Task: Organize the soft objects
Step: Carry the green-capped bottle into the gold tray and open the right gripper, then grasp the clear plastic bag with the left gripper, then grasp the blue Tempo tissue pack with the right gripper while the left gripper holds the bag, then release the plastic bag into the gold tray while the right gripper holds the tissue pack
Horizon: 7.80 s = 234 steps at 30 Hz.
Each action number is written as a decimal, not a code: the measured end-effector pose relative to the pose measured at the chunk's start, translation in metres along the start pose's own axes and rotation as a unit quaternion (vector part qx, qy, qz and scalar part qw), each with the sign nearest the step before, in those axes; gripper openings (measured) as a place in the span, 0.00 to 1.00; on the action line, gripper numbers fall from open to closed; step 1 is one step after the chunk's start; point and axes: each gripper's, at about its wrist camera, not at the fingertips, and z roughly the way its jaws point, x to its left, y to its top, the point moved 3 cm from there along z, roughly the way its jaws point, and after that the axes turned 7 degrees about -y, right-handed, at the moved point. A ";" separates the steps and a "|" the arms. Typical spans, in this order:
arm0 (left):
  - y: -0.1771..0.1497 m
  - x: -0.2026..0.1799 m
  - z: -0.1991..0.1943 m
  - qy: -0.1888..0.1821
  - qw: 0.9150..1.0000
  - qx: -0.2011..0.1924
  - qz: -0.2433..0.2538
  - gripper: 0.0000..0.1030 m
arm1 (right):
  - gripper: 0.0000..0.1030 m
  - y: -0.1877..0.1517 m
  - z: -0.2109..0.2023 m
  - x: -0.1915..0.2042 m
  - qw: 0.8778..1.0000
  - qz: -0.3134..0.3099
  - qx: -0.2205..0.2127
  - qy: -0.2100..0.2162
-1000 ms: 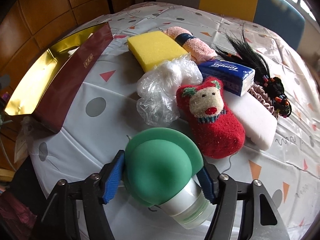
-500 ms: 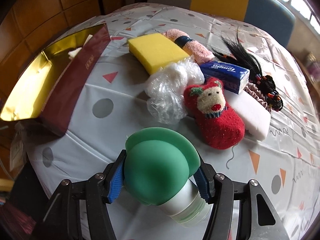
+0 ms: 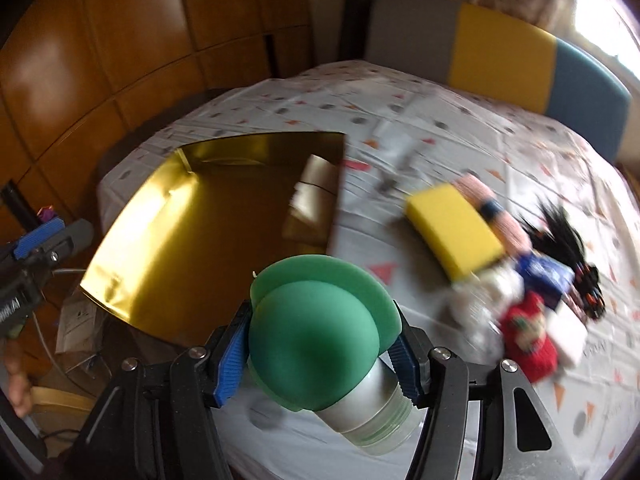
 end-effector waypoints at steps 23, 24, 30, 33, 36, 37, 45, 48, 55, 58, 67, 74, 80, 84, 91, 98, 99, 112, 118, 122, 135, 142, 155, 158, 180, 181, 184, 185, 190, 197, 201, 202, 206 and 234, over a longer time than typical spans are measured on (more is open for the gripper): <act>-0.002 0.019 -0.001 0.029 1.000 0.003 -0.008 0.65 | 0.71 0.039 0.085 0.061 0.996 -0.061 0.064 -0.033; -0.002 0.019 -0.001 0.028 1.000 0.004 -0.008 0.65 | 0.72 0.039 0.082 0.059 0.996 -0.058 0.058 -0.032; -0.004 0.015 0.001 0.024 1.000 0.009 -0.002 0.65 | 0.74 0.038 0.060 0.049 0.998 -0.041 0.024 -0.044; -0.005 0.012 0.003 0.022 1.000 0.013 -0.002 0.65 | 0.75 0.036 0.042 0.044 0.997 -0.041 0.001 -0.058; -0.007 0.009 0.006 0.015 1.000 0.020 -0.001 0.65 | 0.76 0.033 0.025 0.036 0.996 -0.042 -0.018 -0.080; -0.007 0.008 0.006 0.014 1.000 0.022 0.000 0.65 | 0.77 0.032 0.021 0.032 0.995 -0.042 -0.023 -0.086; -0.011 -0.012 0.010 0.001 0.999 0.036 0.024 0.65 | 0.80 0.020 -0.012 0.002 0.989 -0.038 -0.054 -0.130; -0.010 -0.021 0.011 -0.005 0.999 0.038 0.033 0.65 | 0.81 0.013 -0.021 -0.009 0.987 -0.036 -0.061 -0.143; -0.006 -0.047 0.009 -0.028 0.997 0.039 0.064 0.65 | 0.83 -0.001 -0.034 -0.032 0.984 -0.030 -0.068 -0.165; -0.002 -0.064 0.009 -0.053 0.994 0.041 0.081 0.65 | 0.83 -0.008 -0.037 -0.053 0.983 -0.017 -0.065 -0.169; 0.004 -0.130 0.014 -0.122 0.980 0.054 0.149 0.65 | 0.83 -0.037 -0.039 -0.172 0.967 0.070 -0.033 -0.242; 0.007 -0.187 0.040 -0.168 0.966 0.102 0.169 0.65 | 0.83 -0.078 -0.034 -0.253 0.945 0.196 -0.014 -0.262; -0.005 -0.233 0.080 -0.193 0.950 0.157 0.188 0.40 | 0.83 -0.078 -0.042 -0.266 0.940 0.233 -0.028 -0.248; -0.013 -0.257 0.107 -0.205 0.941 0.194 0.187 0.36 | 0.84 -0.077 -0.047 -0.266 0.940 0.244 -0.037 -0.237; -0.016 -0.299 0.136 -0.225 0.926 0.207 0.220 0.36 | 0.84 -0.076 -0.048 -0.273 0.937 0.260 -0.042 -0.227; -0.027 -0.325 0.164 -0.223 0.915 0.211 0.263 0.36 | 0.86 -0.077 -0.048 -0.280 0.934 0.280 -0.043 -0.217; -0.028 -0.326 0.167 -0.222 0.914 0.211 0.266 0.35 | 0.86 -0.076 -0.047 -0.280 0.934 0.279 -0.043 -0.217; -0.062 -0.281 0.094 -0.256 0.913 0.199 0.246 0.28 | 0.86 -0.097 -0.049 -0.312 0.909 0.370 -0.037 -0.189; -0.091 -0.279 0.090 -0.235 0.911 0.176 0.291 0.29 | 0.85 -0.092 -0.041 -0.297 0.924 0.344 -0.032 -0.162; -0.091 -0.277 0.098 -0.241 0.912 0.182 0.278 0.30 | 0.84 -0.081 -0.033 -0.272 0.949 0.282 -0.030 -0.139; -0.095 -0.261 0.104 -0.281 0.911 0.186 0.237 0.32 | 0.83 0.020 0.056 -0.200 0.985 -0.070 0.101 -0.119; -0.095 -0.259 0.105 -0.290 0.911 0.184 0.230 0.32 | 0.63 0.025 0.111 -0.202 0.967 -0.113 0.188 -0.131; -0.097 -0.257 0.100 -0.283 0.915 0.179 0.227 0.32 | 0.23 0.018 0.011 -0.228 0.989 0.045 0.077 -0.115; -0.096 -0.254 0.101 -0.280 0.916 0.179 0.224 0.32 | 0.59 0.013 0.019 -0.240 0.987 0.058 0.083 -0.126; -0.096 -0.253 0.101 -0.282 0.916 0.177 0.223 0.32 | 0.50 0.036 0.056 -0.236 0.985 0.025 0.110 -0.130; -0.096 -0.253 0.100 -0.281 0.917 0.179 0.220 0.31 | 0.50 0.036 0.043 -0.237 0.986 0.033 0.095 -0.134; -0.091 -0.251 0.095 -0.281 0.918 0.177 0.215 0.30 | 0.51 0.018 0.005 -0.237 0.988 0.062 0.065 -0.126; -0.090 -0.250 0.092 -0.284 0.919 0.174 0.213 0.30 | 0.51 0.011 -0.002 -0.236 0.988 0.070 0.064 -0.121; -0.070 -0.239 0.063 -0.303 0.922 0.148 0.192 0.30 | 0.51 -0.058 -0.013 -0.222 0.986 0.113 0.095 -0.080; -0.020 -0.193 0.034 -0.308 0.937 0.110 0.125 0.30 | 0.51 -0.121 0.004 -0.212 0.979 0.135 0.124 -0.088; 0.014 -0.144 0.048 -0.274 0.954 0.113 0.051 0.30 | 0.51 -0.120 0.006 -0.210 0.979 0.133 0.114 -0.101; 0.021 -0.132 0.055 -0.263 0.957 0.116 0.033 0.30 | 0.51 -0.119 0.006 -0.209 0.980 0.129 0.113 -0.104; 0.046 -0.084 0.096 -0.207 0.969 0.135 -0.029 0.30 | 0.51 -0.117 0.007 -0.206 0.981 0.111 0.110 -0.116; 0.068 -0.041 0.169 -0.114 0.981 0.146 -0.060 0.63 | 0.52 -0.119 0.009 -0.204 0.981 0.086 0.109 -0.136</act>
